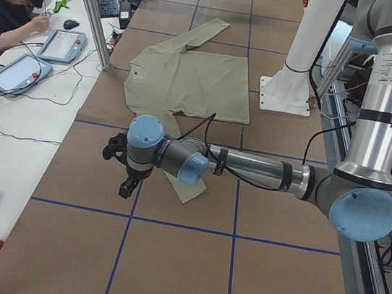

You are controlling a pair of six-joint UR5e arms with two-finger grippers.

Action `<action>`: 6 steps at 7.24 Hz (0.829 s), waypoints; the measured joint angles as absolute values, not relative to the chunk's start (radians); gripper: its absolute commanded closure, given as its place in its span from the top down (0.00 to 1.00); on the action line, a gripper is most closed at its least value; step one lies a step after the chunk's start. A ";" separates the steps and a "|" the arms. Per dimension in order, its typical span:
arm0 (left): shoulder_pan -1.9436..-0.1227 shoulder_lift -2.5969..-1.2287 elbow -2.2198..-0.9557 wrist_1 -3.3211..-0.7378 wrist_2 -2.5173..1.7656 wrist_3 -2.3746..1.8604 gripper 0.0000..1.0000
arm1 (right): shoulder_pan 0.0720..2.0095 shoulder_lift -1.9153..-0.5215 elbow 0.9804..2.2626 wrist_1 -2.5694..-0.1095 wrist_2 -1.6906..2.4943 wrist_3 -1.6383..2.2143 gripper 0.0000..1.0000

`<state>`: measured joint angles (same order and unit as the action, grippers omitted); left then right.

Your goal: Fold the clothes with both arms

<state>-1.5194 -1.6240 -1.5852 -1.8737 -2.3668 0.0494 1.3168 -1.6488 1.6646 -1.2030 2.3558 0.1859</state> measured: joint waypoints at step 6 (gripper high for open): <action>-1.519 -1.615 -1.572 -1.908 -2.367 0.052 1.00 | 1.052 -1.725 1.661 -0.933 2.233 0.515 1.00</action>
